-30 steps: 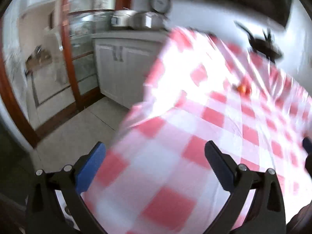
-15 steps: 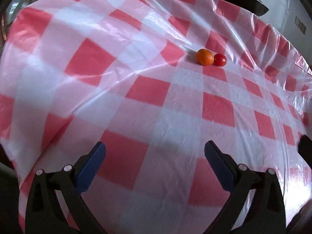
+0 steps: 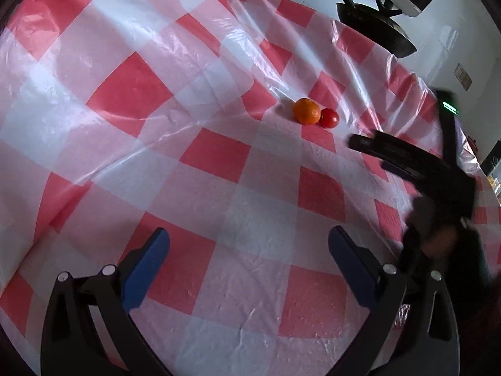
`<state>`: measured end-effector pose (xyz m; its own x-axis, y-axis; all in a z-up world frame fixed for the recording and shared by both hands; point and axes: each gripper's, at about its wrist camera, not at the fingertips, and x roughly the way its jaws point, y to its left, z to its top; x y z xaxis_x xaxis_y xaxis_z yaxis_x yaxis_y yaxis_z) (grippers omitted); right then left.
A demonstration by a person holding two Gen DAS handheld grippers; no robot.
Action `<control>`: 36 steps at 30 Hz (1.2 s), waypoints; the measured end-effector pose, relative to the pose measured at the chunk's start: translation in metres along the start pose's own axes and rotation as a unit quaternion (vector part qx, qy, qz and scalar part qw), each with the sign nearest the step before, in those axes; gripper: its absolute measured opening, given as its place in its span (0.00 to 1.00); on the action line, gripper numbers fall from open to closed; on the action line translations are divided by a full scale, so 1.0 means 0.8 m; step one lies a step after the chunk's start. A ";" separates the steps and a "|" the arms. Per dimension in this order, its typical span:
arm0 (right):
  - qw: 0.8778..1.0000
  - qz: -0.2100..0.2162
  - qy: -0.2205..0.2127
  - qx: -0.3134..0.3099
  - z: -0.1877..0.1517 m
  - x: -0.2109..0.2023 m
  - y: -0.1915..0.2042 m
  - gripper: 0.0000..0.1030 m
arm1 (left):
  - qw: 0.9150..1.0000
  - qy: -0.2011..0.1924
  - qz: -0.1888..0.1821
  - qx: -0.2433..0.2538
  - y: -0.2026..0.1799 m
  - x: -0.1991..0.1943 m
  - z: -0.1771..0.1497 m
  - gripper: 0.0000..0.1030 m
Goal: Organize fruits
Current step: 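Grasp the red tomato with the right tool while the left tool grasps the last orange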
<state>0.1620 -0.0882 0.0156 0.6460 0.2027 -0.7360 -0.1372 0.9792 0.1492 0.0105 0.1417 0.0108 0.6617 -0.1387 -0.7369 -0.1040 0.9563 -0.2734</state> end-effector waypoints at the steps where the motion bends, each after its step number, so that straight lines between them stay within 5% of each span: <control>1: 1.000 -0.012 0.011 -0.018 0.008 0.012 0.008 0.82 | 1.000 -0.001 -0.002 -0.001 0.000 0.000 0.000 0.98; 6: 0.996 -0.044 0.032 -0.076 0.042 0.056 0.032 0.70 | 1.000 -0.002 -0.008 -0.005 0.003 -0.002 -0.001 0.98; 11: 0.995 -0.034 0.037 -0.085 0.064 0.079 0.039 0.68 | 1.000 -0.006 -0.010 -0.007 0.004 -0.004 -0.002 0.98; 16: 0.992 -0.012 0.028 -0.119 0.060 0.073 0.054 0.38 | 1.000 -0.008 -0.011 -0.012 0.007 -0.006 -0.001 0.98; 23: 0.996 0.061 -0.015 -0.067 0.008 -0.019 0.024 0.38 | 1.000 -0.006 -0.009 -0.017 0.008 -0.005 -0.001 0.98; 29: 0.999 0.025 -0.044 -0.021 -0.050 -0.086 -0.039 0.38 | 1.000 0.000 -0.015 -0.003 0.001 -0.003 0.000 0.99; 36: 0.995 0.037 -0.042 0.079 -0.056 -0.077 -0.107 0.38 | 0.999 0.021 -0.009 0.022 -0.014 0.006 0.001 0.99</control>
<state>0.1004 -0.1851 0.0186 0.6997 0.2672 -0.6626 -0.0712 0.9489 0.3075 0.0155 0.1305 0.0103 0.6308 -0.1665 -0.7578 -0.0591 0.9635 -0.2609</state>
